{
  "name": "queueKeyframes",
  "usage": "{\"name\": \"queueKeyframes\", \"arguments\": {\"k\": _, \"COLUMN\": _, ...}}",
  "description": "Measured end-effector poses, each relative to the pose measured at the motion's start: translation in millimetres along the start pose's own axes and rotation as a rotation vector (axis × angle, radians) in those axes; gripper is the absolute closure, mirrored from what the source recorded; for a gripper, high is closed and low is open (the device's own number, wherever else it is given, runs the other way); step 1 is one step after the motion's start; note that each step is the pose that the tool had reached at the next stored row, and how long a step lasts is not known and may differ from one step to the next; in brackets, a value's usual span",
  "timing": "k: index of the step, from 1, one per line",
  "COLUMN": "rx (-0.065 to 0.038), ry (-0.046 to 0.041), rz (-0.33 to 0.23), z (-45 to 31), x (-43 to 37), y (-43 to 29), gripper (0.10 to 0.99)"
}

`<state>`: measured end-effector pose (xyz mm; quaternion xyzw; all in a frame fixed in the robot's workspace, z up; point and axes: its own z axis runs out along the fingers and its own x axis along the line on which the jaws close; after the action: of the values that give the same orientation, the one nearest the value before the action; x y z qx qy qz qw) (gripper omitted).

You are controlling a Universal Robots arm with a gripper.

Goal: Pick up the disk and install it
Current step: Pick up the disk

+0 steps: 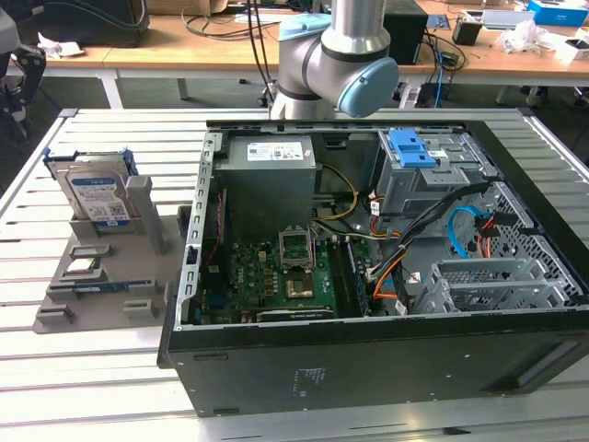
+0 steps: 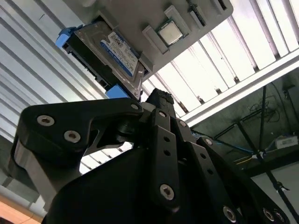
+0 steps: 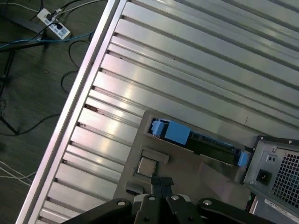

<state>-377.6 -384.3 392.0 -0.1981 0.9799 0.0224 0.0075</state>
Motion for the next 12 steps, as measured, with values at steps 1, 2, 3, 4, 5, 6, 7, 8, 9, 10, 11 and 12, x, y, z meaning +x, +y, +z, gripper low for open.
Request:
{"name": "queueKeyframes", "arguments": {"k": 1, "rx": 0.000, "ry": 0.0006, "rz": -0.015, "z": 0.0, "x": 0.0, "y": 0.0, "gripper": 0.980}}
{"name": "queueKeyframes", "arguments": {"k": 2, "rx": -0.001, "ry": 0.0016, "rz": -0.039, "z": 0.0, "x": 0.0, "y": 0.0, "gripper": 0.980}}
{"name": "queueKeyframes", "arguments": {"k": 3, "rx": -0.002, "ry": 0.0027, "rz": -0.067, "z": 0.0, "x": 0.0, "y": 0.0, "gripper": 0.980}}
{"name": "queueKeyframes", "arguments": {"k": 4, "rx": -0.003, "ry": 0.0043, "rz": -0.106, "z": 0.0, "x": 0.0, "y": 0.0, "gripper": 0.980}}
{"name": "queueKeyframes", "arguments": {"k": 5, "rx": -0.003, "ry": 0.0054, "rz": -0.132, "z": 0.0, "x": 0.0, "y": 0.0, "gripper": 0.980}}
{"name": "queueKeyframes", "arguments": {"k": 6, "rx": -0.004, "ry": 0.0062, "rz": -0.151, "z": 0.0, "x": 0.0, "y": 0.0, "gripper": 0.980}}
{"name": "queueKeyframes", "arguments": {"k": 7, "rx": -0.004, "ry": 0.0068, "rz": -0.165, "z": 0.0, "x": 0.0, "y": 0.0, "gripper": 0.980}}
{"name": "queueKeyframes", "arguments": {"k": 8, "rx": -0.004, "ry": 0.0078, "rz": -0.189, "z": 0.0, "x": 0.0, "y": 0.0, "gripper": 0.980}}
{"name": "queueKeyframes", "arguments": {"k": 9, "rx": -0.005, "ry": 0.0085, "rz": -0.208, "z": 0.0, "x": 0.0, "y": 0.0, "gripper": 0.980}}
{"name": "queueKeyframes", "arguments": {"k": 10, "rx": -0.005, "ry": 0.0091, "rz": -0.224, "z": 0.0, "x": 0.0, "y": 0.0, "gripper": 0.980}}
{"name": "queueKeyframes", "arguments": {"k": 11, "rx": -0.006, "ry": 0.0099, "rz": -0.240, "z": 0.0, "x": 0.0, "y": 0.0, "gripper": 0.980}}
{"name": "queueKeyframes", "arguments": {"k": 12, "rx": -0.006, "ry": 0.0103, "rz": -0.253, "z": 0.0, "x": 0.0, "y": 0.0, "gripper": 0.980}}
